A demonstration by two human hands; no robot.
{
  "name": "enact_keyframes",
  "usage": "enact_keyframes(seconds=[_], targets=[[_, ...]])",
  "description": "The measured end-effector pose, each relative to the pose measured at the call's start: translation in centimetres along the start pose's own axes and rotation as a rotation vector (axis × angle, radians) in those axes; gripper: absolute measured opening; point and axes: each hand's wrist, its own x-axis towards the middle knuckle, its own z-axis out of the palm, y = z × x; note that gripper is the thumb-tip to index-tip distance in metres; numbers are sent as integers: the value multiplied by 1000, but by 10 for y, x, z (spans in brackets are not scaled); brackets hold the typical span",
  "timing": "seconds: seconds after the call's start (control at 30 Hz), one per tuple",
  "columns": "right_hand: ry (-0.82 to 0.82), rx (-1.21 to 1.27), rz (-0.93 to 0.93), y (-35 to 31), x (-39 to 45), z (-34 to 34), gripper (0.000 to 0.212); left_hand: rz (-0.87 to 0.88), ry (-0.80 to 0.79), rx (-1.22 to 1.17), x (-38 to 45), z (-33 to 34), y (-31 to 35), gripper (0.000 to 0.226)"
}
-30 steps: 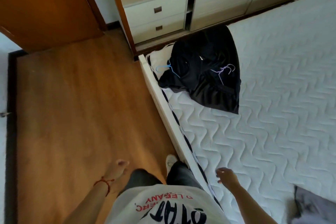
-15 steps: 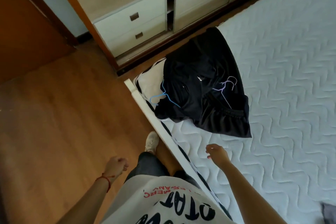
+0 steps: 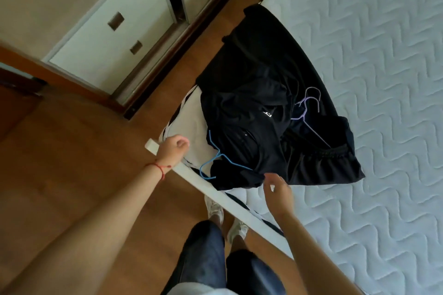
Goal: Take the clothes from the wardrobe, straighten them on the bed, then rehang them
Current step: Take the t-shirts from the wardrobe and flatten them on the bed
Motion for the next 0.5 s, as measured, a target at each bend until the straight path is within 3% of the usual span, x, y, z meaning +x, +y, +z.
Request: enact_keyframes(seconds=[0.1,0.23,0.33,0.5], targets=[[111,-122,-124,-9,31,17,30,125,27,154,49,11,8,26],[145,-276,-98,2,60,36,36,408,176,444,101,25,4,41],[219,-381,-177,12,73,52,44,591,225,664,133,33,-3,54],[345,-493,-241,24,85,64,48,577,211,697,158,45,-2,60]])
